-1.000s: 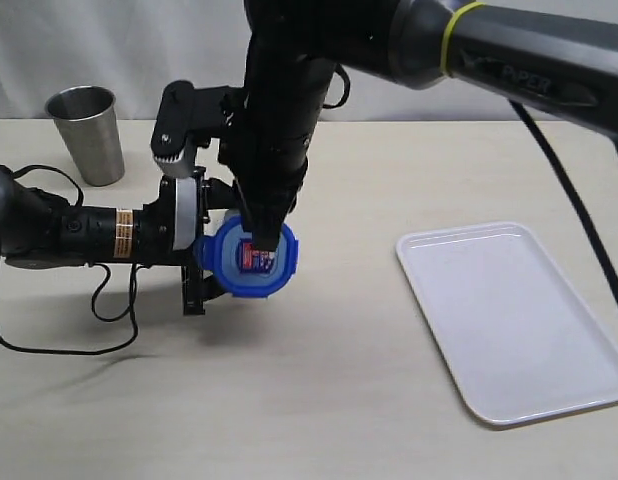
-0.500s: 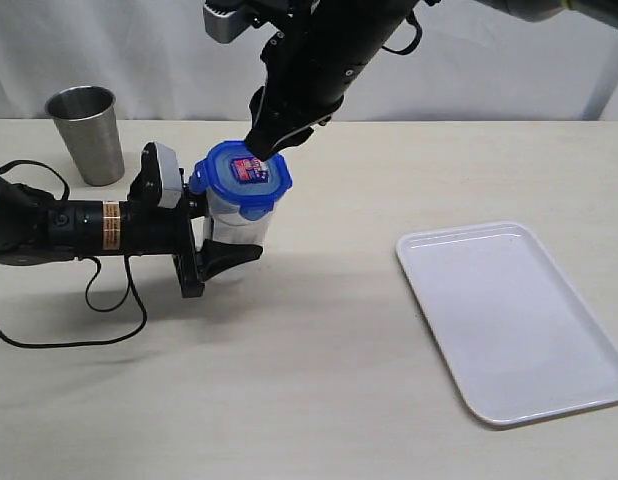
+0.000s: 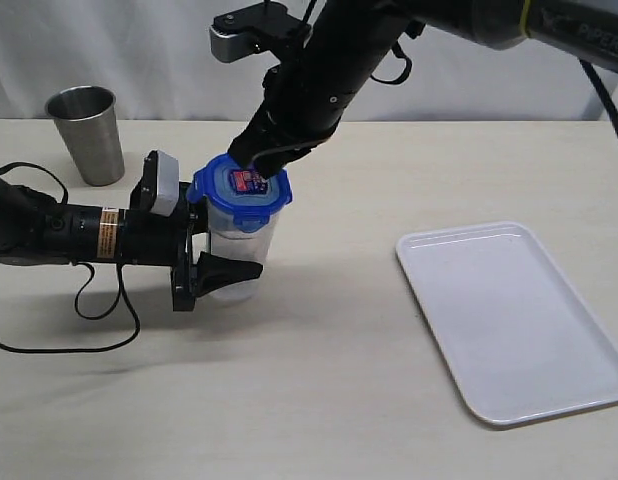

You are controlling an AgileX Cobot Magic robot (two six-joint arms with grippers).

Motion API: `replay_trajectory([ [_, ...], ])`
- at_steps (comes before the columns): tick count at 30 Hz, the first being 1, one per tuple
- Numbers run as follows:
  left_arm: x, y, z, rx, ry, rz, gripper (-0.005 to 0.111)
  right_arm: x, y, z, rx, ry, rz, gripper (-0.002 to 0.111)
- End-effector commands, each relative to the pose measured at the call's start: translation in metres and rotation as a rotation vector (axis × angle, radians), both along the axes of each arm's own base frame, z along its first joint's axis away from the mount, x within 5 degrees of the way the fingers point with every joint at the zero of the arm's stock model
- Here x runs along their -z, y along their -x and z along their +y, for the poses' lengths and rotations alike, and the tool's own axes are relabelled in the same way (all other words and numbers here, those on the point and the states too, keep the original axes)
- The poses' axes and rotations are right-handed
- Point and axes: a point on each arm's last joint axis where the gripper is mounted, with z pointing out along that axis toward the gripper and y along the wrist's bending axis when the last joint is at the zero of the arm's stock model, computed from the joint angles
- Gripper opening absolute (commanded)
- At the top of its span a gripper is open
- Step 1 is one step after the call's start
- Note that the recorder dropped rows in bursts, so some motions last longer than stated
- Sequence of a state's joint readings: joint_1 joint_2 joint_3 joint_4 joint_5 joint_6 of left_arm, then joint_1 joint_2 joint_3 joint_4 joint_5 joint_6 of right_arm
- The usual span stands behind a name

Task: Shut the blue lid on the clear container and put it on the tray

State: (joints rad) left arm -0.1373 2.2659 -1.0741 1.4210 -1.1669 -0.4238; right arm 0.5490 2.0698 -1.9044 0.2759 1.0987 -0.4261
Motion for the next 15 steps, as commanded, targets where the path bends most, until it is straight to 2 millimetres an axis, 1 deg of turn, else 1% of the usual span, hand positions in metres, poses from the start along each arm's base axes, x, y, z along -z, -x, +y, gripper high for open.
replay_trajectory([
  [1, -0.005, 0.003, -0.002, 0.035, 0.042, -0.002, 0.0, 0.02, -0.006, -0.004, 0.02, 0.085, 0.025, 0.004],
  [4, -0.006, 0.003, -0.002, 0.035, 0.045, -0.002, 0.0, 0.026, -0.008, -0.009, 0.043, 0.149, 0.03, 0.004],
  [7, -0.006, 0.003, -0.002, 0.029, 0.048, -0.001, 0.0, 0.036, -0.006, -0.013, 0.045, 0.209, 0.07, 0.004],
  [10, -0.006, 0.002, -0.002, 0.024, 0.051, -0.001, 0.0, 0.043, -0.005, -0.015, 0.044, 0.226, 0.097, 0.004],
  [12, -0.006, 0.002, -0.002, 0.024, 0.051, -0.001, 0.0, 0.043, -0.005, -0.015, 0.044, 0.226, 0.097, 0.004],
  [15, -0.006, 0.002, -0.002, 0.024, 0.051, -0.001, 0.0, 0.038, -0.005, -0.015, 0.047, 0.211, 0.078, 0.004],
])
